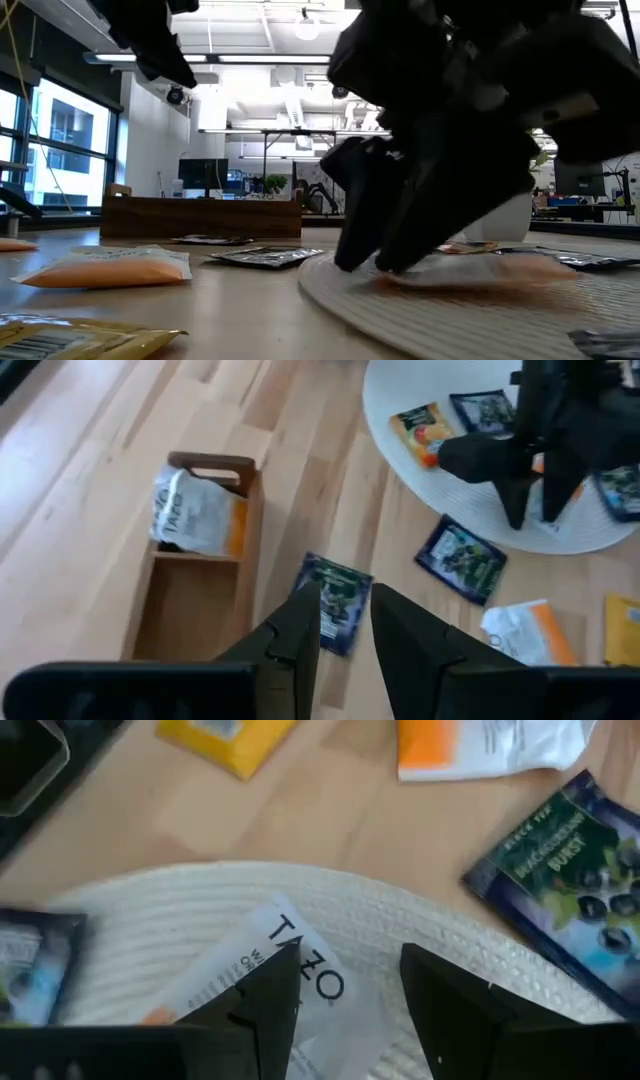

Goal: Pick & Place Tea
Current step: Put the white tea bag into the right section of the wooden organizer

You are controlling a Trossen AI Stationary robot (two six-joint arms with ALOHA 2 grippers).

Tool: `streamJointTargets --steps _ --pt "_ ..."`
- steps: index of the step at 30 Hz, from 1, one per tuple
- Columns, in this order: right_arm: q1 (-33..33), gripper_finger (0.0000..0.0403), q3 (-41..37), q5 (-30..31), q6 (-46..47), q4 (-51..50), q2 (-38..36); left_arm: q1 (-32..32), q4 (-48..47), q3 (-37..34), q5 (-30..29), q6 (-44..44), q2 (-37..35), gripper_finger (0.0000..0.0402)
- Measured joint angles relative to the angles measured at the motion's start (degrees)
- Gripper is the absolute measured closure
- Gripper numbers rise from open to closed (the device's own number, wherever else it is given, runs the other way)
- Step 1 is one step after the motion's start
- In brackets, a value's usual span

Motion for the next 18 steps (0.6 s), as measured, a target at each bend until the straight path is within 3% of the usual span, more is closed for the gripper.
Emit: streamJointTargets --steps 6,9,13,15,18 --pt "0.1 0.0268 -1.5 3.1 -2.3 -0.2 1.6 -3.4 0.2 -0.1 -0.7 -3.1 0.0 0.0312" --pt "-0.4 0.0320 -2.1 3.3 -1.5 -0.5 1.4 -4.7 0.4 -0.1 -3.2 -5.0 0.2 0.0312" --pt "-1.8 0.0392 -2.3 -1.8 -0.2 0.6 -0.1 -6.1 0.5 -0.1 -6.1 -8.2 0.2 0.0312" --pt "-2.1 0.0387 -2.6 -1.9 0.2 1.1 -2.1 -6.7 0.8 -0.1 -7.3 -9.8 0.2 0.0312" --pt "-2.5 0.0380 -2.9 6.1 -5.0 1.1 -6.1 -7.6 1.8 -0.1 -9.2 -11.3 0.2 0.0312"
